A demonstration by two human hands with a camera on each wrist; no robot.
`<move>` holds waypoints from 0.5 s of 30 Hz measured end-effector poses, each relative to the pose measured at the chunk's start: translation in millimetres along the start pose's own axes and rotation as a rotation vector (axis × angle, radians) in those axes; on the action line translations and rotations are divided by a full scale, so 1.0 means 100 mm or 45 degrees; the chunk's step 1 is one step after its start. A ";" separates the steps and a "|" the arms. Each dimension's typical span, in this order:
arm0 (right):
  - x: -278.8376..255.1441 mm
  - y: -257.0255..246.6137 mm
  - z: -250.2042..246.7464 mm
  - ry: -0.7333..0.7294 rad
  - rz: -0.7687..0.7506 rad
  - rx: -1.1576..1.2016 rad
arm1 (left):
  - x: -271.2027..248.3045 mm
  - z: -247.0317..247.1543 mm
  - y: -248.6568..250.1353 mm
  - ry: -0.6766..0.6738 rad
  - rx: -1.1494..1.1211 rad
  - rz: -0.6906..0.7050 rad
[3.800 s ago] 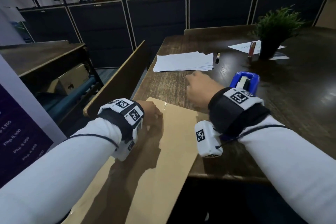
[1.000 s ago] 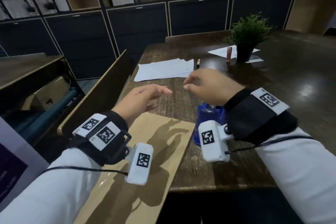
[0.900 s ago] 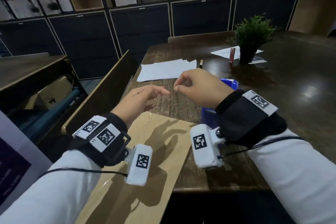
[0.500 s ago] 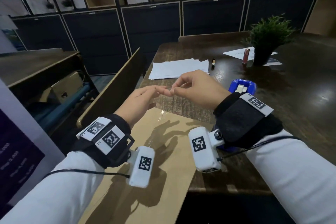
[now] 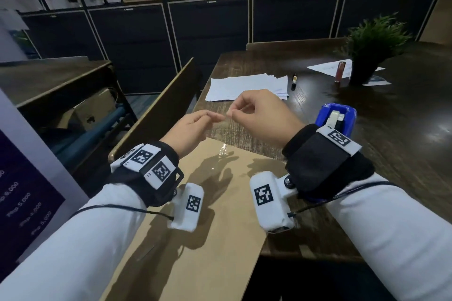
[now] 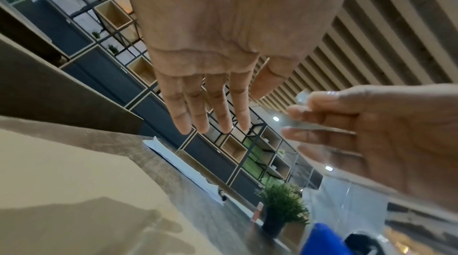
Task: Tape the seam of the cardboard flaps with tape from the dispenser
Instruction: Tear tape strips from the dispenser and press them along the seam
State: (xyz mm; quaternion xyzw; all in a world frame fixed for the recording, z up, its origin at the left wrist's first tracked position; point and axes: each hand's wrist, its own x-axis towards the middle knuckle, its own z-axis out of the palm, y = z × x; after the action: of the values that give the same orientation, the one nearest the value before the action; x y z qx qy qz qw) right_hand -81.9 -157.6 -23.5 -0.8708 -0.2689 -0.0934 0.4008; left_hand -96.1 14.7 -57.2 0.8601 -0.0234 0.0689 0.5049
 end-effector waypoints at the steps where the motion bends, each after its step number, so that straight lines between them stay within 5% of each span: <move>1: 0.02 0.02 0.01 0.007 0.023 0.030 | 0.03 -0.02 -0.04 -0.029 0.078 -0.023; 7: 0.19 0.17 0.18 0.031 0.209 0.162 | 0.16 -0.09 -0.16 -0.397 0.643 -0.294; 15: 0.30 0.32 0.43 -0.124 0.573 0.372 | 0.20 0.06 -0.15 -0.599 1.082 -0.325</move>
State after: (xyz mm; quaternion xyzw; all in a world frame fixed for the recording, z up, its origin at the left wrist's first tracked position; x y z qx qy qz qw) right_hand -41.5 -130.6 -60.7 -0.8451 -0.0981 0.0800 0.5194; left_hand -73.7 17.9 -70.2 0.9779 -0.0010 -0.1857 0.0956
